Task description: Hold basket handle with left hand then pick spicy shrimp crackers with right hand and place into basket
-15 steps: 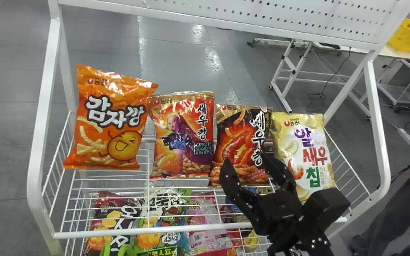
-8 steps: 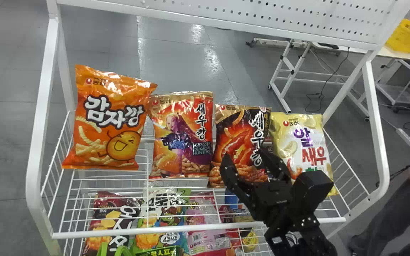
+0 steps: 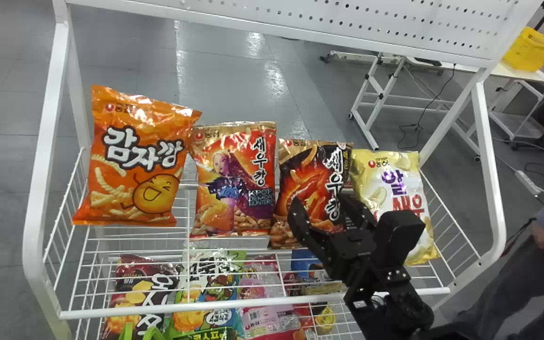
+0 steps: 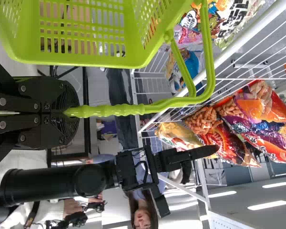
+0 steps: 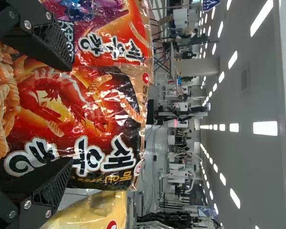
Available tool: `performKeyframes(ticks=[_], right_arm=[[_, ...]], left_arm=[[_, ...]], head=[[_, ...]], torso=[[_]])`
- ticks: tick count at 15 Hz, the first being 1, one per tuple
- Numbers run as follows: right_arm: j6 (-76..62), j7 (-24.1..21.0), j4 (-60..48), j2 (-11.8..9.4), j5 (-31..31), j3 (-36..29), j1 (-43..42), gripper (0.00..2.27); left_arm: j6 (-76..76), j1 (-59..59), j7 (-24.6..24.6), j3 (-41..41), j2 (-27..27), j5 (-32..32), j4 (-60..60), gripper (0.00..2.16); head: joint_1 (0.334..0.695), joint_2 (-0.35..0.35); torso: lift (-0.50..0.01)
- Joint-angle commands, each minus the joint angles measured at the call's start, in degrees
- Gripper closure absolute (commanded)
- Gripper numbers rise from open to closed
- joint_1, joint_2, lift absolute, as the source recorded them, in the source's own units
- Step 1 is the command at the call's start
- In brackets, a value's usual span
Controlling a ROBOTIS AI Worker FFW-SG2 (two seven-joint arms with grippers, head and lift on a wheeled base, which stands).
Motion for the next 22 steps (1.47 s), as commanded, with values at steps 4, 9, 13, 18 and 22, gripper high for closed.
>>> performKeyframes(ticks=[4,9,13,18,22], right_arm=[[1.24,0.0,1.98,0.2,0.07,0.0,-1.84,0.16],[1.77,0.0,2.68,0.2,0.15,-0.62,-2.36,0.18],[2.12,0.44,2.42,0.2,0.15,-0.53,-1.92,1.35],[-1.04,0.44,-0.83,0.47,0.07,-0.53,0.98,1.66],[-6.14,-1.58,-3.56,0.91,-0.11,-1.32,3.88,1.66]], left_arm=[[0.07,-0.01,-0.09,0.07,-0.32,0.0,0.02,1.89],[0.07,-0.01,-0.01,0.07,-0.32,0.0,0.02,1.89],[0.07,-0.01,0.35,0.07,-0.32,0.0,0.02,1.89],[0.07,-0.19,0.61,-0.01,-0.32,0.0,0.2,1.89],[0.07,-0.36,0.61,-0.19,-0.32,-0.35,0.64,1.89]], head=[[0.695,-0.317],[0.695,-0.326],[0.695,-0.329],[0.695,-0.322],[0.695,-0.323]], torso=[[-0.037],[-0.037],[-0.037],[-0.037],[-0.037]])
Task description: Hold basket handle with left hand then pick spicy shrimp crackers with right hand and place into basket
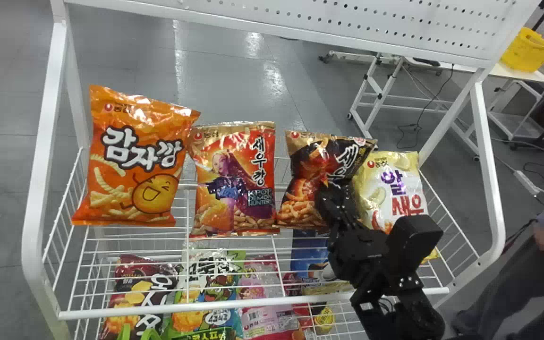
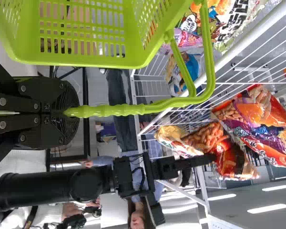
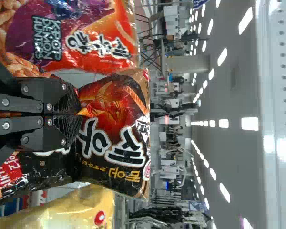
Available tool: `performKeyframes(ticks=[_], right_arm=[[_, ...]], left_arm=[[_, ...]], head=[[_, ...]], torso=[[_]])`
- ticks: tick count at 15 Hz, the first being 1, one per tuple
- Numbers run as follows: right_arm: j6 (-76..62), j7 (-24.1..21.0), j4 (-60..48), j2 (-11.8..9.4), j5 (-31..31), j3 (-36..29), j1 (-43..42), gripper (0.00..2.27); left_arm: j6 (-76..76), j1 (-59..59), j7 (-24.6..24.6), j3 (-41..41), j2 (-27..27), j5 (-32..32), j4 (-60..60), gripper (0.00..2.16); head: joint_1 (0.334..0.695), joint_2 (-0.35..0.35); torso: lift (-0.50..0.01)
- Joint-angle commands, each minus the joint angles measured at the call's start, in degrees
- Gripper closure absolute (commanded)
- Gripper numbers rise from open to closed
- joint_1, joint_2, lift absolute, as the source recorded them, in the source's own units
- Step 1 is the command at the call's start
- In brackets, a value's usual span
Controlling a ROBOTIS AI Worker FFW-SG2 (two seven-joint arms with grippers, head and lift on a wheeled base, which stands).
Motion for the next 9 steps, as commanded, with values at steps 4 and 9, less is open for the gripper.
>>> performKeyframes(ticks=[4,9], right_arm=[[-4.81,-1.82,-2.28,0.14,-0.92,-0.94,3.16,1.66],[-2.52,-1.73,-9.4,-0.12,-2.41,-0.41,7.81,1.66]], left_arm=[[0.07,0.02,-0.18,-0.08,-0.32,-0.12,-0.05,1.89],[0.07,-0.07,-0.09,-0.52,-0.32,-0.12,-0.14,1.89]], head=[[0.695,-0.35],[0.695,-0.35]], torso=[[-0.037],[-0.037]])
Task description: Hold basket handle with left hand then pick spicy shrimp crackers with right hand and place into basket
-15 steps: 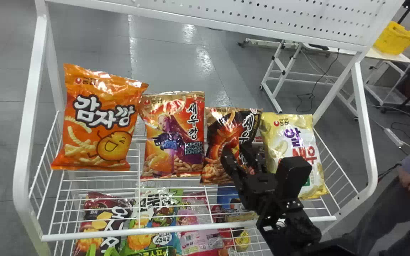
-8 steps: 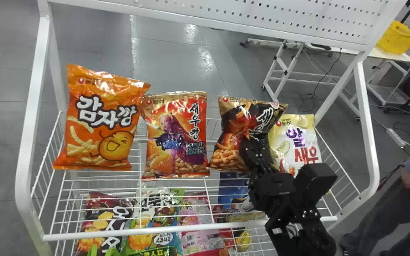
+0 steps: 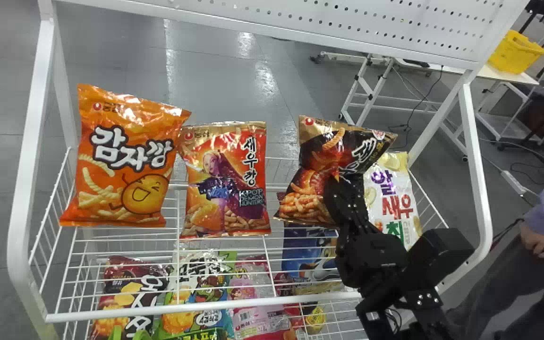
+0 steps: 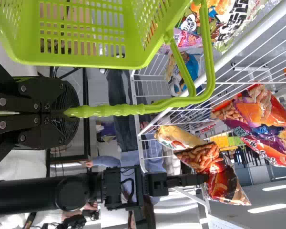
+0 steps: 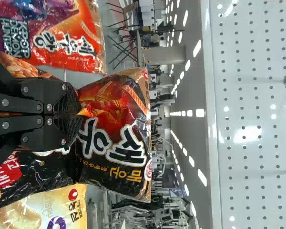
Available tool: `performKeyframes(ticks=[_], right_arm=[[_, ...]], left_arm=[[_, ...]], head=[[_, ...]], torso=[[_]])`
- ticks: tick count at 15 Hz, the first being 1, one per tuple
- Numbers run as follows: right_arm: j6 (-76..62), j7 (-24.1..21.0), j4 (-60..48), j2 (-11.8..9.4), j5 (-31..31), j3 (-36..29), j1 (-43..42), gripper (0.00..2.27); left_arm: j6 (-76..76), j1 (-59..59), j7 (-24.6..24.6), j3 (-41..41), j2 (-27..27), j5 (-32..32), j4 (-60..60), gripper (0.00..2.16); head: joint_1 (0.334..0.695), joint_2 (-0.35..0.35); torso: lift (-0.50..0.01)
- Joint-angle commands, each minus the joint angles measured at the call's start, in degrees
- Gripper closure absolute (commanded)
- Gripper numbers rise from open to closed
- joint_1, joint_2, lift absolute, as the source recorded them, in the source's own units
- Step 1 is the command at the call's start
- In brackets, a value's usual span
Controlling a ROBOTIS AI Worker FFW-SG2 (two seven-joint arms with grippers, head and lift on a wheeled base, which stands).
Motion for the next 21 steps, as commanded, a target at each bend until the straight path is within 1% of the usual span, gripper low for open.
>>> performKeyframes(ticks=[1,3,5,6,12,13,15,21], right_arm=[[2.12,0.01,-2.8,-0.21,-0.31,1.23,1.85,1.66],[4.94,0.01,-4.3,-0.3,-0.31,3.08,2.9,1.66],[7.57,0.1,-5.35,-0.65,-0.22,5.01,3.69,1.66],[9.16,0.19,-5.88,-0.92,-0.05,5.89,3.96,1.66],[18.3,0.19,-9.92,-2.32,0.57,9.32,6.51,1.66],[20.58,0.19,-10.98,-2.68,0.57,9.49,6.94,1.66],[27.61,0.19,-14.67,-3.55,0.48,9.85,8.18,1.78],[40.44,0.19,-20.82,-6.28,0.39,12.57,10.46,1.78]], left_arm=[[0.07,-0.08,0.03,-0.34,-0.32,0.0,-0.09,1.89],[0.07,-0.08,-0.06,-0.43,-0.32,0.0,-0.26,1.89],[0.07,0.01,-0.14,-0.34,-0.32,0.09,-0.26,1.89],[0.07,0.1,-0.23,-0.34,-0.32,0.26,-0.26,1.89],[0.07,-0.08,-0.06,-0.25,-0.32,0.26,0.0,1.89],[0.07,-0.08,-0.06,-0.25,-0.32,0.09,0.0,1.89],[0.07,-0.08,-0.06,-0.25,-0.32,0.09,0.0,1.89],[0.07,0.01,-0.06,-0.25,-0.32,0.09,-0.17,1.89]], head=[[0.695,-0.35],[0.695,-0.346],[0.695,-0.325],[0.695,-0.297],[0.695,-0.211],[0.695,-0.202],[0.695,-0.189],[0.695,-0.139]], torso=[[-0.037],[-0.037],[-0.037],[-0.037],[-0.037],[-0.037],[-0.037],[-0.037]])
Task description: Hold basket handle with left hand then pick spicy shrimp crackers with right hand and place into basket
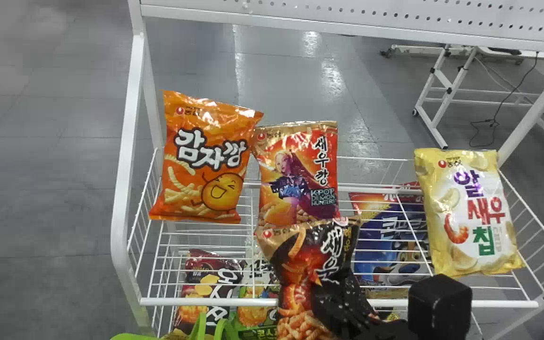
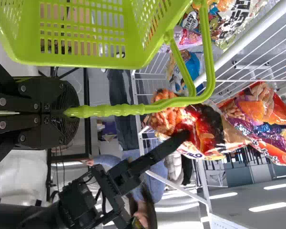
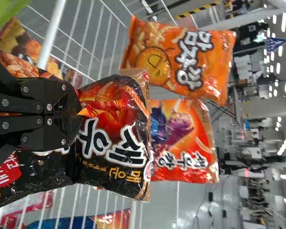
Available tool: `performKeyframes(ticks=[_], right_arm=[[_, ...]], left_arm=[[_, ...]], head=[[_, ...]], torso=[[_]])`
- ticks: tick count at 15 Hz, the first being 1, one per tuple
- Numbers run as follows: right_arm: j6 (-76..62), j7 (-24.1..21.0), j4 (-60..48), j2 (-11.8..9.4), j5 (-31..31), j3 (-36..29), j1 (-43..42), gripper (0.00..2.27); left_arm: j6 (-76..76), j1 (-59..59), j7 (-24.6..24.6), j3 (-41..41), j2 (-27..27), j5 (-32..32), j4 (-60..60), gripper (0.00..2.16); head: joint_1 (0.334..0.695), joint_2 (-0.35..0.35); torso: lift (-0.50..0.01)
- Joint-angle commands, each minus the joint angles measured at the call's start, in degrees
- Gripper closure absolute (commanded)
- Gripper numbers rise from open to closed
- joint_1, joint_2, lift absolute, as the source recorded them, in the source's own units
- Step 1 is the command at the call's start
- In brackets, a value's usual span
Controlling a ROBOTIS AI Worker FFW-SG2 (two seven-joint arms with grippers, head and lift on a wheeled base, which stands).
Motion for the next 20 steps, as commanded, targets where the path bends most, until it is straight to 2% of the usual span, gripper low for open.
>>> performKeyframes(ticks=[1,13,20], right_arm=[[3.87,0.03,-2.11,-0.86,-0.03,0.76,0.85,1.8],[26.19,0.82,-10.54,-3.14,-0.82,4.62,2.34,1.83],[29.88,0.82,-9.93,-4.29,0.68,10.51,0.67,1.83]], left_arm=[[0.07,0.09,-0.01,0.0,-0.32,0.05,-0.19,1.89],[0.07,0.26,-0.1,0.09,-0.32,0.23,-0.1,1.89],[0.07,0.53,-0.36,0.27,-0.32,0.49,-0.28,1.89]], head=[[0.695,-0.131],[0.695,-0.081],[0.695,0.008]], torso=[[-0.037],[-0.037],[-0.037]])
